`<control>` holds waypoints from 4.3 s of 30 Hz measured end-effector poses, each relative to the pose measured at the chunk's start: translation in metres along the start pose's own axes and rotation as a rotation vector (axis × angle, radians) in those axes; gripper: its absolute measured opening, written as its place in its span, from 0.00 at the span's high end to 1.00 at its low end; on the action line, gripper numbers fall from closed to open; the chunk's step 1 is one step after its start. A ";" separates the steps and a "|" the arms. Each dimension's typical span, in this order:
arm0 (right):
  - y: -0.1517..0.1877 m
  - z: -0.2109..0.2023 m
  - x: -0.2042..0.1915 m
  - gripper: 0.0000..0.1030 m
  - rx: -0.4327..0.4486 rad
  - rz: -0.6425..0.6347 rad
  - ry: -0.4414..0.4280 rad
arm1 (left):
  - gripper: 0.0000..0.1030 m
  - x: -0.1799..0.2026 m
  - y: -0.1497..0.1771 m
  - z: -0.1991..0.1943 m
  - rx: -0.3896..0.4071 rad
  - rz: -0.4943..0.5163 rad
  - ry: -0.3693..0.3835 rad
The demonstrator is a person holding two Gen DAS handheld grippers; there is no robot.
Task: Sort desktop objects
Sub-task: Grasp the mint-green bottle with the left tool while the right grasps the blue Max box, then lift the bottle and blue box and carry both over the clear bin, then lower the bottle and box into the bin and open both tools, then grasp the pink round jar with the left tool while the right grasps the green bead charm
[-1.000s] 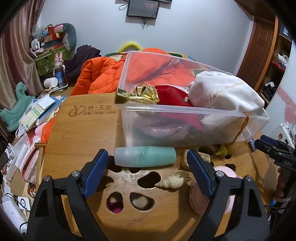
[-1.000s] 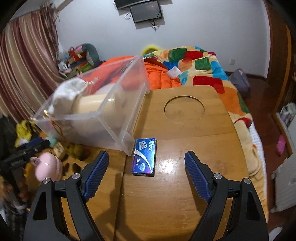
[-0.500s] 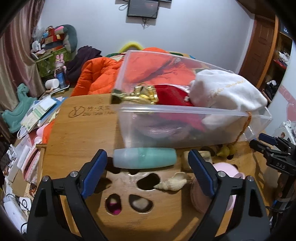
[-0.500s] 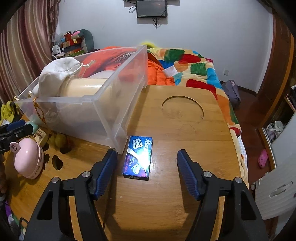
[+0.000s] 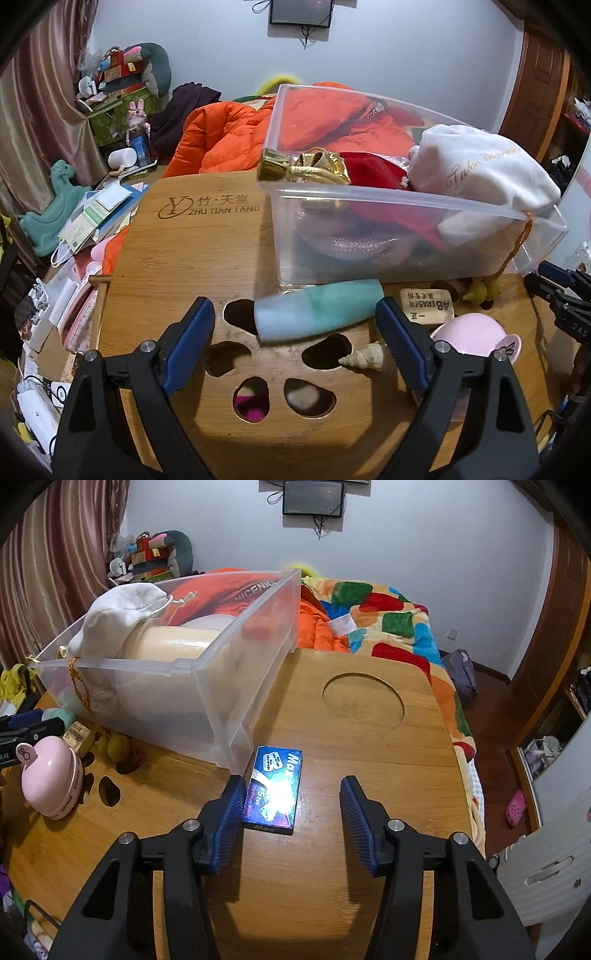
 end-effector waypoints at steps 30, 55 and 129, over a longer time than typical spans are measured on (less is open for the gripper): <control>-0.014 -0.050 0.002 0.76 0.133 0.014 -0.012 | 0.77 -0.011 0.012 -0.030 0.087 -0.022 0.019; -0.051 -0.096 -0.014 0.76 0.247 -0.016 -0.063 | 0.77 0.029 -0.051 -0.097 0.256 0.003 0.150; -0.033 -0.066 -0.056 0.20 0.235 -0.063 -0.111 | 0.29 0.069 0.034 -0.057 0.061 0.056 0.248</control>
Point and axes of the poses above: each gripper's, at about its wrist camera, not at the fingertips, and z roughly the way its jaws point, x to its right, y to its underside, the point moved 9 cm from there along z, roughly the way its jaws point, and after that the axes turned 6 degrees about -y, right-handed, at the moved point
